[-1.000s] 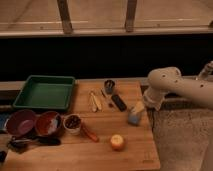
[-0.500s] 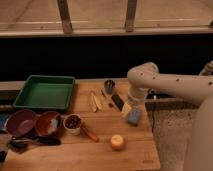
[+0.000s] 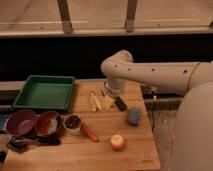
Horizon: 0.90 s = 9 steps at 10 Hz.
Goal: Wipe tray with brush
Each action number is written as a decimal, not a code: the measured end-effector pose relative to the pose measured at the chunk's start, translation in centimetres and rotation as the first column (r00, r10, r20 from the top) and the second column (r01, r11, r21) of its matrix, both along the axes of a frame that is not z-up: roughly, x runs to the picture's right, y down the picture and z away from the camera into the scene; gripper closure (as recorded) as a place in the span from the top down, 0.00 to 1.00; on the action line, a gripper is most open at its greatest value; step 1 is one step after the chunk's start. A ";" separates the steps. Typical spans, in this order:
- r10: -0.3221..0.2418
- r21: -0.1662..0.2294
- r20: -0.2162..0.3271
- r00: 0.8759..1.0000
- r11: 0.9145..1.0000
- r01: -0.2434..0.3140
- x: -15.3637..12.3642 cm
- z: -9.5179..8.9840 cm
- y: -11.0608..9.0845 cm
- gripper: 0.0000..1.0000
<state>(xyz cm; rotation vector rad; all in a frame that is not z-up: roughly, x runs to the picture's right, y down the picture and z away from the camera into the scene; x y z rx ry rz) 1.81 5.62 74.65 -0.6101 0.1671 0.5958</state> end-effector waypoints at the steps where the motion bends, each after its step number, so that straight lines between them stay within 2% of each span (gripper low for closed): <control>1: -0.028 0.009 0.038 0.999 1.000 0.027 -2.1 -0.4 -0.2 0.78; 2: -0.067 0.013 0.091 0.994 0.998 0.066 -4.9 -0.9 0.1 0.78; 3: -0.114 0.009 0.149 0.982 0.993 0.114 -7.8 -1.9 1.1 0.78; 4: -0.129 0.011 0.175 0.976 0.992 0.129 -9.1 -2.3 1.4 0.78; 9: -0.131 0.007 0.165 0.978 0.991 0.132 -8.6 -2.2 1.5 0.78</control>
